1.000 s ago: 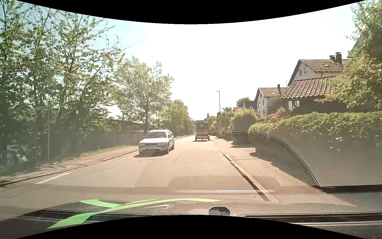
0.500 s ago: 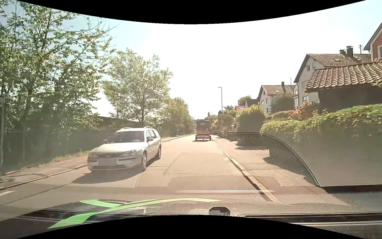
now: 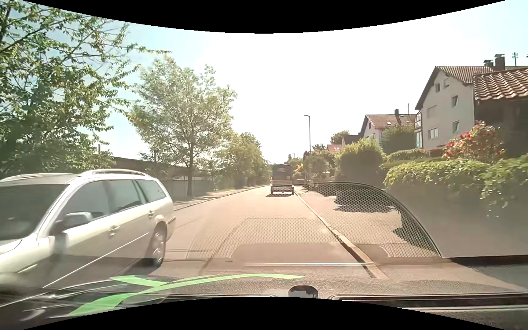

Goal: Follow the waypoints while adhering to traffic rules and regulations

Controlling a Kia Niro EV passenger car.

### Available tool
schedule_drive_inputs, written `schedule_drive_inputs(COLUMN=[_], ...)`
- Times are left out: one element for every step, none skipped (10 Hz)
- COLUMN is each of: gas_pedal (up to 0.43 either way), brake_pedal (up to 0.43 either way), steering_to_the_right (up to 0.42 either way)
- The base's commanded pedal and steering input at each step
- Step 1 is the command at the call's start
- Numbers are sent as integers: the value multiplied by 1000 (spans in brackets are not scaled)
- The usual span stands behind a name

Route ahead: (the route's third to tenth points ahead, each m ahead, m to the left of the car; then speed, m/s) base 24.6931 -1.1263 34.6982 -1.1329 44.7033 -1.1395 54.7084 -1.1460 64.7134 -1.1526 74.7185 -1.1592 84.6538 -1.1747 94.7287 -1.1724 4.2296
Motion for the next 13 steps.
schedule_drive_inputs(gas_pedal=[8,8,8,8,8,8,8,0,0,0,0,0,0], brake_pedal=[0,0,0,0,0,0,0,0,0,0,0,0,0], steering_to_the_right=[-8,-7,-6,-6,-6,-6,-6,-5,-5,-4,-4,-4,-3])
